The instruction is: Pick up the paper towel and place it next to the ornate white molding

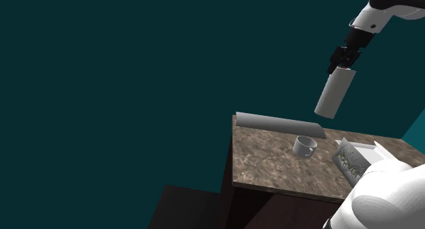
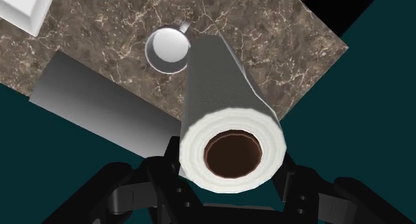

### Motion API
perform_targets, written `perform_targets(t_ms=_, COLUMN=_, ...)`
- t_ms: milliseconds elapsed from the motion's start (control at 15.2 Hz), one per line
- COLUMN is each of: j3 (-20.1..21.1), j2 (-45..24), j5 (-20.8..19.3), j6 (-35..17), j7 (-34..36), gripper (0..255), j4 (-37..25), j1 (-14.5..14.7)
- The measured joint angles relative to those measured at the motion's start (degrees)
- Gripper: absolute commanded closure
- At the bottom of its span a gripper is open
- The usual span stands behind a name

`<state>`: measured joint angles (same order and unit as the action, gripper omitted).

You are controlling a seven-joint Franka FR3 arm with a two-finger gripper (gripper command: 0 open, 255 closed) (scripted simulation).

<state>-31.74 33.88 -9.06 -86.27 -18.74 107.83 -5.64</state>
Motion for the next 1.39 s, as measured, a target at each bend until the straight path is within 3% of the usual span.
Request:
perform_targets(t_ms=462, j3=-11.9, j2=-6.8, j5=0.3, j6=1.0, j7=-11.3, gripper=255, j4=-8.6, j1=1.6)
perform_targets(t_ms=726, j3=-22.7, j2=-14.6, j5=3.8, j6=1.8, j7=-19.8, gripper=255, j4=-16.5, j1=4.7)
perform_targets(t_ms=924, j3=-33.5, j2=-22.2, j5=9.5, j6=2.7, j7=-27.3, gripper=255, j4=-21.9, j1=7.8)
perform_targets(t_ms=990, j3=-39.7, j2=-27.6, j5=13.8, j6=3.7, j7=-31.4, gripper=255, j4=-24.3, j1=8.7)
perform_targets(t_ms=1056, j3=-44.0, j2=-34.3, j5=20.3, j6=5.7, j7=-36.5, gripper=255, j4=-27.2, j1=6.6)
perform_targets(t_ms=1122, j3=-45.3, j2=-37.3, j5=23.7, j6=6.0, j7=-39.3, gripper=255, j4=-28.2, j1=5.0)
perform_targets(t_ms=1188, j3=-45.3, j2=-37.9, j5=24.3, j6=5.5, j7=-40.1, gripper=255, j4=-28.0, j1=4.6)
perform_targets(t_ms=1386, j3=-45.1, j2=-35.3, j5=21.8, j6=2.6, j7=-39.1, gripper=255, j4=-25.1, j1=6.6)
